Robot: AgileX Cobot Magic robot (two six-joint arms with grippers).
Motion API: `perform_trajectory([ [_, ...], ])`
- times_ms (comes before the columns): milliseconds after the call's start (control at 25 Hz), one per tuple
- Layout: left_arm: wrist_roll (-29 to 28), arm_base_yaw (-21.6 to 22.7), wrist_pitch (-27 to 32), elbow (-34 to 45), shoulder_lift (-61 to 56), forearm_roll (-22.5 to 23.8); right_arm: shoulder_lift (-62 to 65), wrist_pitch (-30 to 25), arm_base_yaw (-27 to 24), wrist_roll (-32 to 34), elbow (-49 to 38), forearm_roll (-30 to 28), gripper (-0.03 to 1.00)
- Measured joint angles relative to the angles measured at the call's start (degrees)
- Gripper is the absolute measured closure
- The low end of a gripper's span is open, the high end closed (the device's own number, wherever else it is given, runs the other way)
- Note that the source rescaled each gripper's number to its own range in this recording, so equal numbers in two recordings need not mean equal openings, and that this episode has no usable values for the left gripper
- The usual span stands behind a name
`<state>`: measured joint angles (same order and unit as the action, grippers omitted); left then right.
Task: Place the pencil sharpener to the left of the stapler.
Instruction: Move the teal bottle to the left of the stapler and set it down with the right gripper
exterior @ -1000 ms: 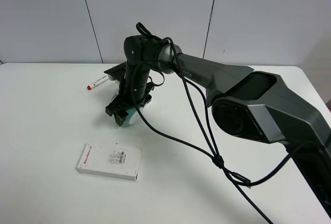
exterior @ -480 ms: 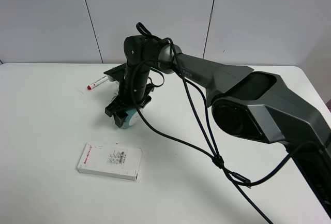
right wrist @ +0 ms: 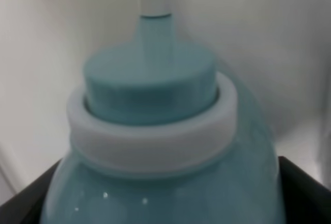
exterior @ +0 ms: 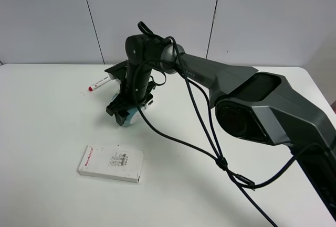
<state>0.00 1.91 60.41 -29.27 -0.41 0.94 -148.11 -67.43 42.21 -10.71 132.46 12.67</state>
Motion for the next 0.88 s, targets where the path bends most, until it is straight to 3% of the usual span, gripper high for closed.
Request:
perform_trajectory([
  [200,0.0,0.0,0.0,0.0,0.0,0.0,0.1,0.6,0.0,0.0,0.9,-0.7,0.81],
  [880,0.0,0.0,0.0,0.0,0.0,0.0,4.3,-1.5,0.2,1.5,1.1,-1.8,0.79],
])
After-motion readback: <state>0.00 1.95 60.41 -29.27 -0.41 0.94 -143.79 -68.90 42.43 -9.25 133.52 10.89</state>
